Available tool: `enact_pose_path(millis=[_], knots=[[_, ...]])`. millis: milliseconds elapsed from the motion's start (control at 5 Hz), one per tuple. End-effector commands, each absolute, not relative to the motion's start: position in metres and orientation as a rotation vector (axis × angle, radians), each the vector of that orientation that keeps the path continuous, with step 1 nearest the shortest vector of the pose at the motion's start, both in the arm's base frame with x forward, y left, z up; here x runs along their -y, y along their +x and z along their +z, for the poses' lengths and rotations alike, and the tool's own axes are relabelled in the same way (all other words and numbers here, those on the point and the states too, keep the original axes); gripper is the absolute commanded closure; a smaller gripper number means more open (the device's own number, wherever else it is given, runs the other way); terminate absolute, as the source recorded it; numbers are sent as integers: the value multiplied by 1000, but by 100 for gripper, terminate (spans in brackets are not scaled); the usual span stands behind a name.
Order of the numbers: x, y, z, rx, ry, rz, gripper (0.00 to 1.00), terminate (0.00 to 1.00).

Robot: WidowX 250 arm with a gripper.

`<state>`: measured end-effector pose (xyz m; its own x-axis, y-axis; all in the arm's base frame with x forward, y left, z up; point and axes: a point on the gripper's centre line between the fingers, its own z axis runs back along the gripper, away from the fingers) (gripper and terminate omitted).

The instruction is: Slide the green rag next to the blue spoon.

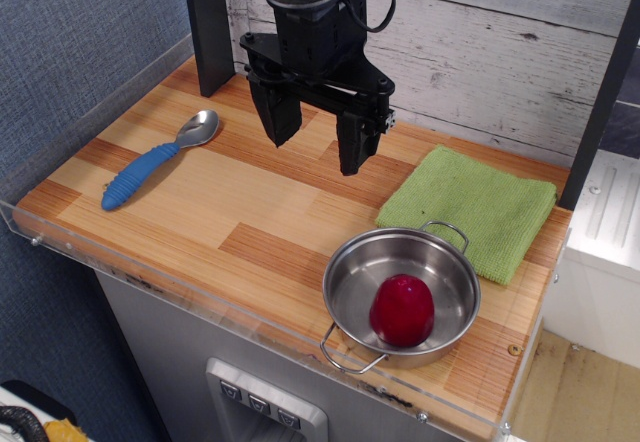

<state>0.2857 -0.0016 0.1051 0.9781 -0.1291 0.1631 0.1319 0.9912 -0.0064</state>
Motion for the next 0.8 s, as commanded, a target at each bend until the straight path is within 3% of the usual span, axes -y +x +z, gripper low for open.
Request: enact_pose_path(millis=[0, 200, 600], knots=[[2, 286, 105, 163, -17, -132, 0, 0], [14, 308, 100, 135, 60, -91, 0, 0], [45, 359, 84, 170, 49, -121, 0, 0]])
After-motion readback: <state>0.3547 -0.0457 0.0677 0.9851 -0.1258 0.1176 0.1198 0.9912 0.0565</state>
